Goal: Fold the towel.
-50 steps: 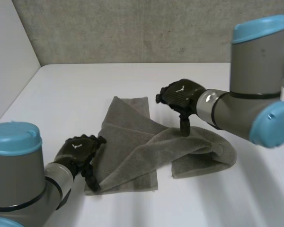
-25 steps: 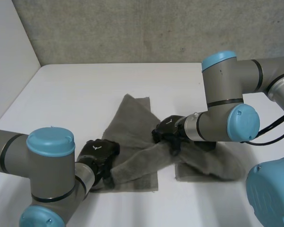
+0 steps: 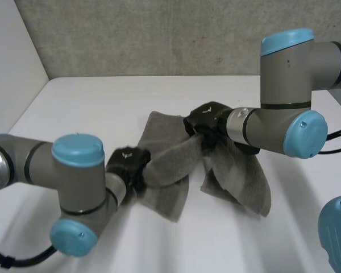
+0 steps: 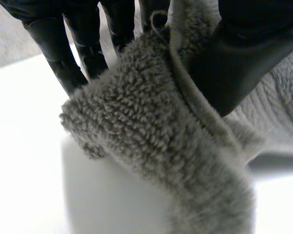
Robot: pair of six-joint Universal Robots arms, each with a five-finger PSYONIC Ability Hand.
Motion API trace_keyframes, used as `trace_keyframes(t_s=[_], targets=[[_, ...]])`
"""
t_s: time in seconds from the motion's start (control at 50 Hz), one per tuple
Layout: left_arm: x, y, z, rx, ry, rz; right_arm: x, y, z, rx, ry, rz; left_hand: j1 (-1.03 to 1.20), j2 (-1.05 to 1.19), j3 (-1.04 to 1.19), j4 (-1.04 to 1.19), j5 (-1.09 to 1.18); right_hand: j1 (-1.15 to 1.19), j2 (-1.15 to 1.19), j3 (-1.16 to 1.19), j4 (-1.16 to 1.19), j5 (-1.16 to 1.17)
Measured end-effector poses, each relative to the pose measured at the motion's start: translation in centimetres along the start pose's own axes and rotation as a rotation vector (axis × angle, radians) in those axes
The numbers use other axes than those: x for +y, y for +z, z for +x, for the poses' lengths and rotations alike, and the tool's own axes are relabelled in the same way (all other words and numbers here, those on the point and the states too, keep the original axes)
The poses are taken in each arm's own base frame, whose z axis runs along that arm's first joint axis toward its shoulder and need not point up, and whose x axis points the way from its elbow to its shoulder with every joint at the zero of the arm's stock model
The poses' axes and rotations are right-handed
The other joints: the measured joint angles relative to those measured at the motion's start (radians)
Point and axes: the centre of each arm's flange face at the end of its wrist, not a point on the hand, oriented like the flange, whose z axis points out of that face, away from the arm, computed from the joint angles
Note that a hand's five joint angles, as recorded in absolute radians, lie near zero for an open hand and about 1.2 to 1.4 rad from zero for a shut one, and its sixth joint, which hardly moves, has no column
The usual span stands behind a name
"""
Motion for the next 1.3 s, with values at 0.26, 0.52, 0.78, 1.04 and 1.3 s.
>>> trace_keyframes(t_s=[0.26,0.52,0.78,1.04,1.3], targets=[[-17.5,1.6,-2.8,-0.091,-0.043,0.715,-12.0,-3.7,4.7,0.365,-0.239,0.7,0.004,0.0,0.008,0.0,0.005,0.009,0.004,0.034,0.0,0.004],[-25.4,-2.3,-5.2,-0.219,0.013,1.134,-14.2,-7.5,5.5,0.541,-0.314,0.96,0.009,0.0,0.008,0.0,0.005,0.009,0.004,0.039,0.01,0.007],[-11.1,1.3,-5.0,-0.159,0.101,0.644,-1.9,-1.0,0.5,0.334,-0.494,0.421,0.009,0.004,0.01,0.0,0.005,0.009,0.004,0.039,0.009,0.01],[-2.0,0.6,-5.3,-0.147,0.297,0.353,5.5,-0.5,-3.4,0.255,-0.384,0.115,0.009,0.005,0.012,0.006,0.005,-0.654,-0.64,-0.657,-0.693,-0.643],[-2.6,-1.4,-5.1,-0.168,0.385,0.359,2.6,-5.1,-1.8,0.242,-0.084,0.04,-0.24,-0.28,-0.309,-0.287,-0.265,-0.875,-0.866,-0.905,-0.952,-0.908]])
